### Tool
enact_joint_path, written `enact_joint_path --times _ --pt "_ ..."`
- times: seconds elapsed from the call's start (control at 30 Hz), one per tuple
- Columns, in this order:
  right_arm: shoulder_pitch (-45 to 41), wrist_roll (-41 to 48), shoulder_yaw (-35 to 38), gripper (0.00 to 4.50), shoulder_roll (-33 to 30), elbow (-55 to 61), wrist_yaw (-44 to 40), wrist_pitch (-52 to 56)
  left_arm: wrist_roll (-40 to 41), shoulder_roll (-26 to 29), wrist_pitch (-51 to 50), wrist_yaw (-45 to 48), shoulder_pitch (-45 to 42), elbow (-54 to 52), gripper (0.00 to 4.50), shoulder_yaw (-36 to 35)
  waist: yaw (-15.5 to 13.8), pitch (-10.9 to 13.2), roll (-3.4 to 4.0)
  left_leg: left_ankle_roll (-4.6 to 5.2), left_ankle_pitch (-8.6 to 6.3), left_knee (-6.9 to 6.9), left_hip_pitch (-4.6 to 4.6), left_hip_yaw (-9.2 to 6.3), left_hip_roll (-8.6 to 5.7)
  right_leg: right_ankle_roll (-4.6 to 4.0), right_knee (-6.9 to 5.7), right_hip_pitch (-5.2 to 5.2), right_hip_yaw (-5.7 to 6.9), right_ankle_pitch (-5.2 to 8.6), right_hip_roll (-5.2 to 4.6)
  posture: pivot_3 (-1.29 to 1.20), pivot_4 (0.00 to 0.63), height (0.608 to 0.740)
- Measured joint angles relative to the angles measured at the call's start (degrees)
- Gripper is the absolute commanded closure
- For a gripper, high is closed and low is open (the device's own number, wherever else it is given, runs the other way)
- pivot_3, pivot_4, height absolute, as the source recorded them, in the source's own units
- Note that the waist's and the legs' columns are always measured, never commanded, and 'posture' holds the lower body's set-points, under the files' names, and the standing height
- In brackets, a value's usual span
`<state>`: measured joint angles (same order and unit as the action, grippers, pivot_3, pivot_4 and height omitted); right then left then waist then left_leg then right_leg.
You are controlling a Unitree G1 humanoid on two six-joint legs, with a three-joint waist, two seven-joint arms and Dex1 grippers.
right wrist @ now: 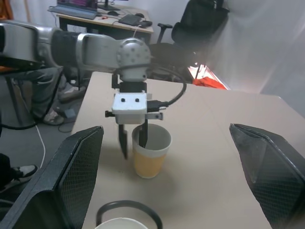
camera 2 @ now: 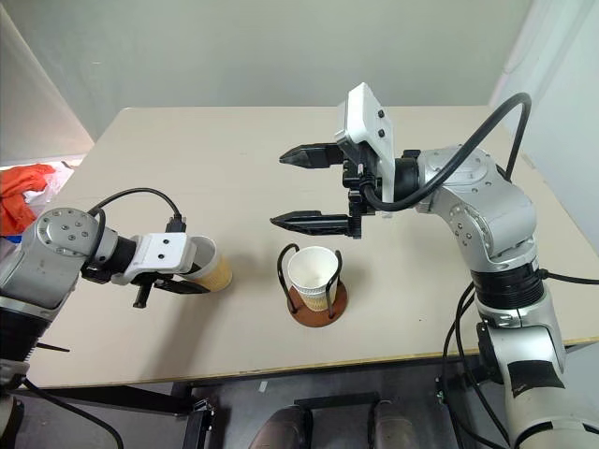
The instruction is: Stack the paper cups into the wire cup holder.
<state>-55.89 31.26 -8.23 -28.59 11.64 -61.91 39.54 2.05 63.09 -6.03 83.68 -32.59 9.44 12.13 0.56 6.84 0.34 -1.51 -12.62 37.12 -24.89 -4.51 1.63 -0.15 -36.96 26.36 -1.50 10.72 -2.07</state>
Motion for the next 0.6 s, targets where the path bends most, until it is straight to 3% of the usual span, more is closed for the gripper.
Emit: enact_joint_path --times 0.2,0.33,0.53,0.6 --pt "1.1 0.67 0.16 0.0 -3.34 0.32 -1.65 0.08 0.35 -0.74 -0.28 2.57 0.11 -2.08 4.48 0.01 -0.08 -0.01 -0.02 0.01 0.01 0.02 -0.01 0.0 0.0 0.03 0.01 -0.02 -0.01 -0.02 0.0 0.0 0.15 0.74" --pt "9.43 4.78 4.91 0.0 -14.03 4.06 -8.34 0.99 1.38 -1.01 -0.24 5.11 -3.0 -1.06 4.48 0.18 -1.26 -0.06 -0.17 0.04 0.01 0.08 -0.1 -0.01 -0.01 0.03 0.09 -0.12 0.0 -0.01 0.0 0.0 0.15 0.74" --pt "25.81 7.15 18.9 0.0 -24.71 4.39 -13.36 -0.99 15.29 1.24 -1.51 6.31 -24.06 1.61 4.48 2.7 -1.78 -0.01 -0.41 0.09 -0.01 0.24 -0.03 0.03 -0.02 0.35 0.27 -0.35 -0.07 -0.19 -0.01 0.0 0.15 0.74" --pt "30.7 8.07 23.36 0.0 -25.99 4.34 -13.63 -1.17 22.01 1.32 -1.85 6.35 -32.0 2.29 4.48 5.57 -1.67 -0.01 -0.39 0.11 0.0 0.24 0.0 0.1 -0.05 0.91 0.43 -0.44 -0.12 -0.24 -0.03 0.0 0.15 0.74"
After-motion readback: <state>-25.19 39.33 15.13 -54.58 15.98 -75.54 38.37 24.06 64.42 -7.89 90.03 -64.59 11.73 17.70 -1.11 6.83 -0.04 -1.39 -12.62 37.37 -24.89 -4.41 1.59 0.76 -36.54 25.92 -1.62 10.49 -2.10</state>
